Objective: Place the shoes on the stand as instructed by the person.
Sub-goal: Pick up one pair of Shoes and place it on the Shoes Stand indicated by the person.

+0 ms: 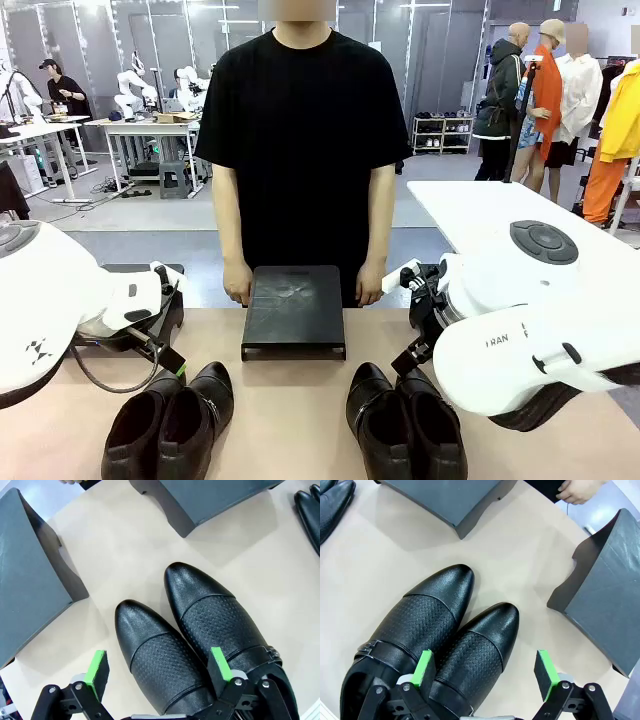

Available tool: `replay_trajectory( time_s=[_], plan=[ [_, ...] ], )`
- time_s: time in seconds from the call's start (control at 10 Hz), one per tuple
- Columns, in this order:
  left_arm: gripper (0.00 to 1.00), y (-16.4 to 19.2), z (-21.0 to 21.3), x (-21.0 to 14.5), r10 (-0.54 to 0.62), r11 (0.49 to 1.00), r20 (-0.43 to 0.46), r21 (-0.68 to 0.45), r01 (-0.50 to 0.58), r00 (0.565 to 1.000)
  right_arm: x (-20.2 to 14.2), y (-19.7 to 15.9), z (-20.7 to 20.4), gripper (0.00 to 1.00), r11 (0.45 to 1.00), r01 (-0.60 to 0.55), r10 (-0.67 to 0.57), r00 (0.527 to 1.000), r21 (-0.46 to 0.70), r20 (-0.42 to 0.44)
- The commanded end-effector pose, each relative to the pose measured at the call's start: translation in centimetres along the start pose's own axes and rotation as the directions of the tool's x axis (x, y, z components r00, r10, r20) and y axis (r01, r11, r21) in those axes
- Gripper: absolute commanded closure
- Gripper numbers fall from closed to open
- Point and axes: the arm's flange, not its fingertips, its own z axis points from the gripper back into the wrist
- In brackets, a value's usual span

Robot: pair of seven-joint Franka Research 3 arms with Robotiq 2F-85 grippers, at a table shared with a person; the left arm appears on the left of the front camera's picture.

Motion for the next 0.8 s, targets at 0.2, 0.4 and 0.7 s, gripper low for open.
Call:
replay_trajectory(
  time_s=[0.2, 0.4, 0.7],
  plan=[
    [0.00, -0.02, 0.00, 0.01, 0.000, 1.000, 0.000, 0.000, 0.000, 1.000, 0.00, 0.00, 0.00, 0.00, 1.000, 0.000, 0.000, 1.000, 0.000, 0.000],
    [0.00, -0.02, 0.00, 0.01, 0.000, 1.000, 0.000, 0.000, 0.000, 1.000, 0.00, 0.00, 0.00, 0.00, 1.000, 0.000, 0.000, 1.000, 0.000, 0.000],
    [0.00, -0.02, 0.00, 0.01, 0.000, 1.000, 0.000, 0.000, 0.000, 1.000, 0.00, 0.00, 0.00, 0.00, 1.000, 0.000, 0.000, 1.000, 0.000, 0.000]
  ],
)
